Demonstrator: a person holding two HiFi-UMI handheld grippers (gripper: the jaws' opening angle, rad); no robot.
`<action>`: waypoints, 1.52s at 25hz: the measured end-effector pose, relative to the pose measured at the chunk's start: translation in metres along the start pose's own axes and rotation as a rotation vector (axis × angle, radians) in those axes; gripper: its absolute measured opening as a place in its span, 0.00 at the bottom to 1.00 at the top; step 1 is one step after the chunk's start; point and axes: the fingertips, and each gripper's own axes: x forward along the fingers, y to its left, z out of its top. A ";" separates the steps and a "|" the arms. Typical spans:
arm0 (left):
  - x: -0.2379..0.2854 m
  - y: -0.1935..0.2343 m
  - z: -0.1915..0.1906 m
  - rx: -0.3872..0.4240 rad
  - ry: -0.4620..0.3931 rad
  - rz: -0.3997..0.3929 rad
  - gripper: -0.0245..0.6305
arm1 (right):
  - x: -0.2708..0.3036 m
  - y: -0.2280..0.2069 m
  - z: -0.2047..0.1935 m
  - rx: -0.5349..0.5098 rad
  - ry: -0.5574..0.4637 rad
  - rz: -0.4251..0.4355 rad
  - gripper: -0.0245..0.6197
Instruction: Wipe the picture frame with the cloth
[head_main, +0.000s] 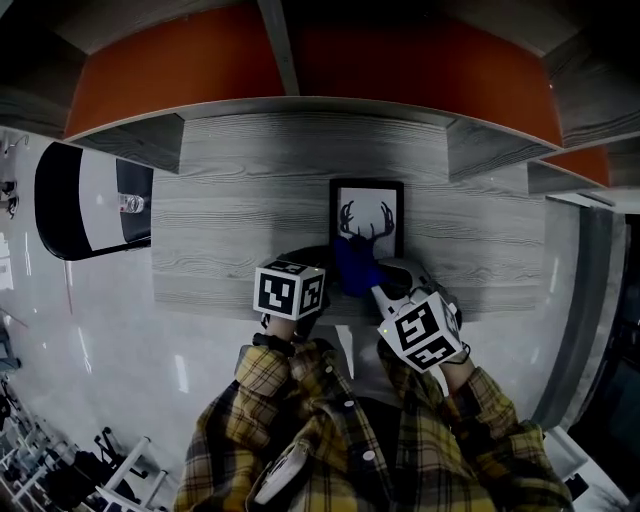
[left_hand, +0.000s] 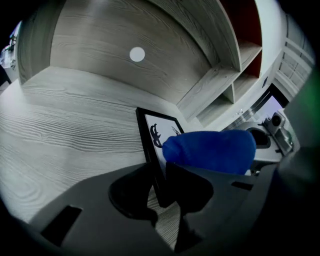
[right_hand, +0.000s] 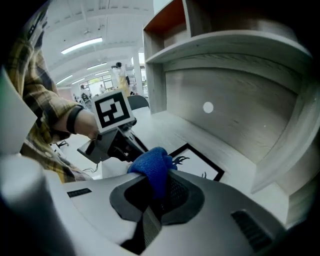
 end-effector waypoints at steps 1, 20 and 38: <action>0.000 0.000 -0.003 0.010 0.014 0.005 0.17 | 0.013 0.006 -0.003 0.000 0.012 0.004 0.09; 0.002 0.011 -0.012 -0.046 0.028 -0.048 0.15 | 0.064 -0.006 -0.051 -0.095 0.145 -0.078 0.09; 0.003 0.011 -0.012 -0.039 0.031 -0.041 0.15 | 0.022 -0.057 -0.115 0.062 0.228 -0.223 0.09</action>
